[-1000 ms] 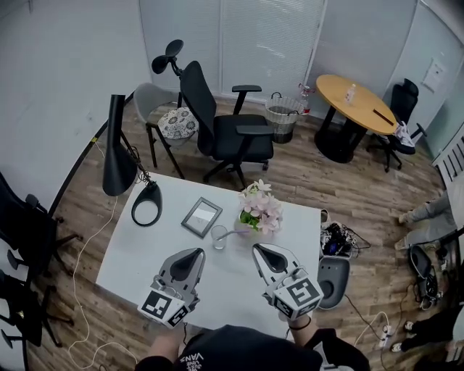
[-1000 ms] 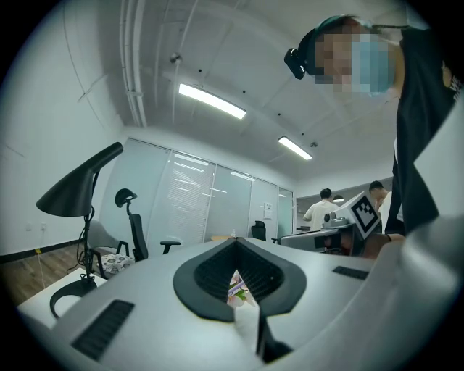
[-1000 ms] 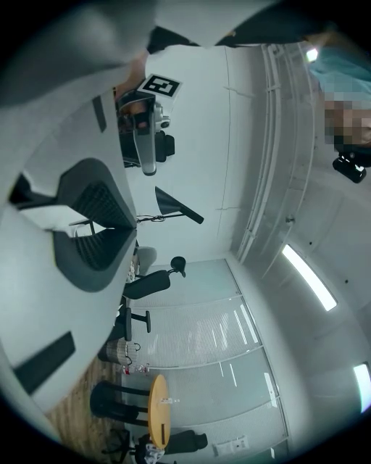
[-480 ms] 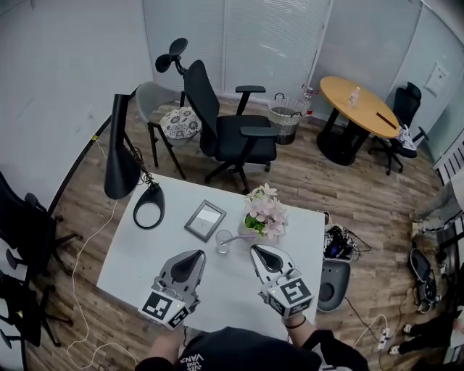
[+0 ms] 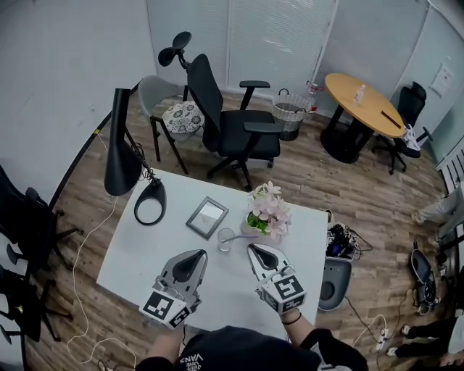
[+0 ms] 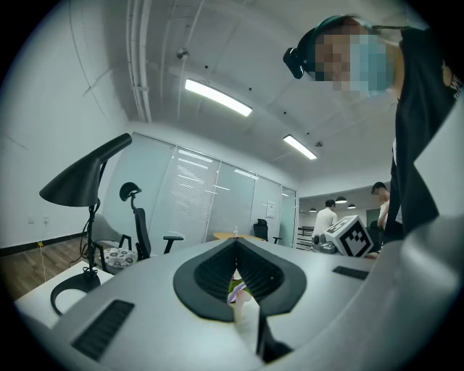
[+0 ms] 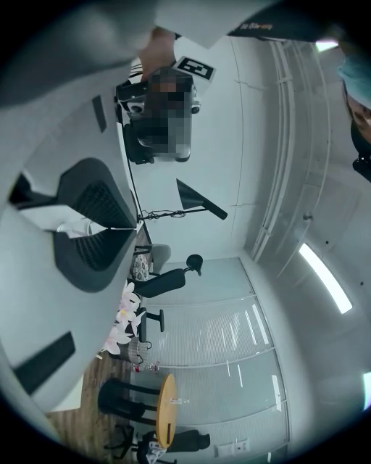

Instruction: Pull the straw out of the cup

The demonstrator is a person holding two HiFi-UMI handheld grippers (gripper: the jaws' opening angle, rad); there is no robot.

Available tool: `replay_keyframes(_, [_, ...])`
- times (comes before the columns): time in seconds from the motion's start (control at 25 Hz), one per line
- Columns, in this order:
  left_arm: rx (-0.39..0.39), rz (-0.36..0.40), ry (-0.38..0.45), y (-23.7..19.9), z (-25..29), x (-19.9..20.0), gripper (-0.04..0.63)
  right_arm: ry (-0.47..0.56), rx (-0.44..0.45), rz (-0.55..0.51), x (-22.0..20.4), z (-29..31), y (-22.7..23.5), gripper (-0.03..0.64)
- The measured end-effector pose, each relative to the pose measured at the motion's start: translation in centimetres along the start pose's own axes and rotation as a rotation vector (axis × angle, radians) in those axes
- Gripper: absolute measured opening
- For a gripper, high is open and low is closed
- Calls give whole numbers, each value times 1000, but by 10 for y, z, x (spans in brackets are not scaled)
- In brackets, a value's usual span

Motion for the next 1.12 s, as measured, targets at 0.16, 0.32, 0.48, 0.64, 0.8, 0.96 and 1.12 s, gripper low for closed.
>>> replay_keyframes(0.16, [8, 2, 2, 0, -1, 0, 12, -11, 9, 13, -10, 6, 0, 18])
replay_keyframes(0.32, [10, 1, -1, 1, -2, -2, 11, -18, 26, 28, -19, 15, 1, 18])
replay_keyframes(0.48, [8, -2, -6, 1, -3, -4, 11, -44, 43, 42, -30, 25, 3, 18])
replay_keyframes(0.64, [12, -4, -7, 1, -4, -5, 11, -80, 43, 50, -41, 32, 6, 20])
replay_keyframes(0.8, [16, -8, -10, 2, -6, -6, 11, -121, 53, 74, -52, 39, 7, 103])
replay_keyframes(0.96, [16, -12, -13, 1, -8, -7, 11, -142, 61, 86, -57, 49, 8, 154])
replay_keyframes(1.12, [19, -13, -12, 0, -9, -8, 11, -142, 63, 101, -58, 59, 13, 172])
Point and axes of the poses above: the fingertips, and each gripper's own axes: z forward along the fingers, y to its right, x out of its top, the point moved 4 cm from there along -z, backward along the fingers, and after that the axes turned 7 degrees about x, right-handed, at the moved point
